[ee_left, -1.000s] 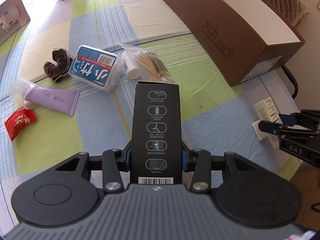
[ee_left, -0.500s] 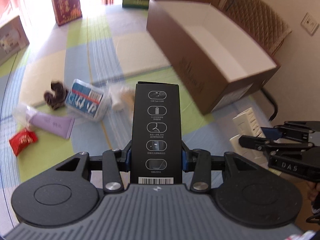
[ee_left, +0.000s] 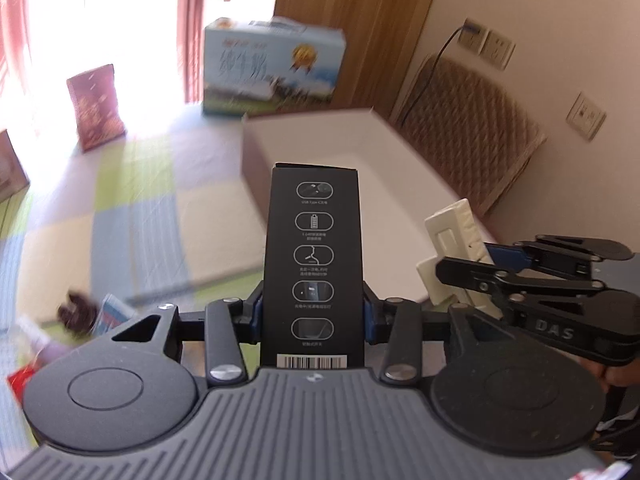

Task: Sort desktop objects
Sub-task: 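Carry both held items into the brown box and release them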

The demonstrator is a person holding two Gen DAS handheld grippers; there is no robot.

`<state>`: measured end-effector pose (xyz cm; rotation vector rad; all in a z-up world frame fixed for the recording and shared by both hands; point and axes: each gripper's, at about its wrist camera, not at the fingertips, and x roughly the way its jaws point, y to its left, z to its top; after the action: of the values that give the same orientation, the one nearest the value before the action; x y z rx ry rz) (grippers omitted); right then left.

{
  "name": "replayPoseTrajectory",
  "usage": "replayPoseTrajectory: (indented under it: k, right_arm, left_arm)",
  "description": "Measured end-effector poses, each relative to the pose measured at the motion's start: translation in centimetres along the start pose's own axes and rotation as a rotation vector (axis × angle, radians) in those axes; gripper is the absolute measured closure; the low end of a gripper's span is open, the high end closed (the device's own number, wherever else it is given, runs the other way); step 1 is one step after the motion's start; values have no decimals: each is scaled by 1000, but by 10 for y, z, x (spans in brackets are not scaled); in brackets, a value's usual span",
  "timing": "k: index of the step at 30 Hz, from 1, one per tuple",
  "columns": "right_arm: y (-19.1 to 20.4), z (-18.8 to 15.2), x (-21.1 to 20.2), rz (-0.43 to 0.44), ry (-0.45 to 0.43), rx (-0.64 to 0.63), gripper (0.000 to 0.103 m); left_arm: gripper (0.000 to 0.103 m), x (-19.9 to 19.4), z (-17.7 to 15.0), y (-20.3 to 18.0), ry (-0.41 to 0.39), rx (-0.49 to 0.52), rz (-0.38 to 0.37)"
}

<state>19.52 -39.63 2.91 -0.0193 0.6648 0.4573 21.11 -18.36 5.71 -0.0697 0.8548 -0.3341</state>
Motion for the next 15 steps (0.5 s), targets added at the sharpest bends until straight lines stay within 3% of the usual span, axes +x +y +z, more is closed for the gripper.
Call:
replayPoseTrajectory:
  k: [4, 8, 15]
  right_arm:
    - [-32, 22, 17, -35, -6, 5, 78]
    - [-65, 36, 45, -55, 25, 2, 78]
    - [-114, 54, 116, -78, 129, -14, 78]
  left_arm:
    - [65, 17, 35, -18, -33, -14, -29]
    - [65, 49, 65, -31, -15, -46, -53]
    - [65, 129, 94, -31, 71, -95, 53]
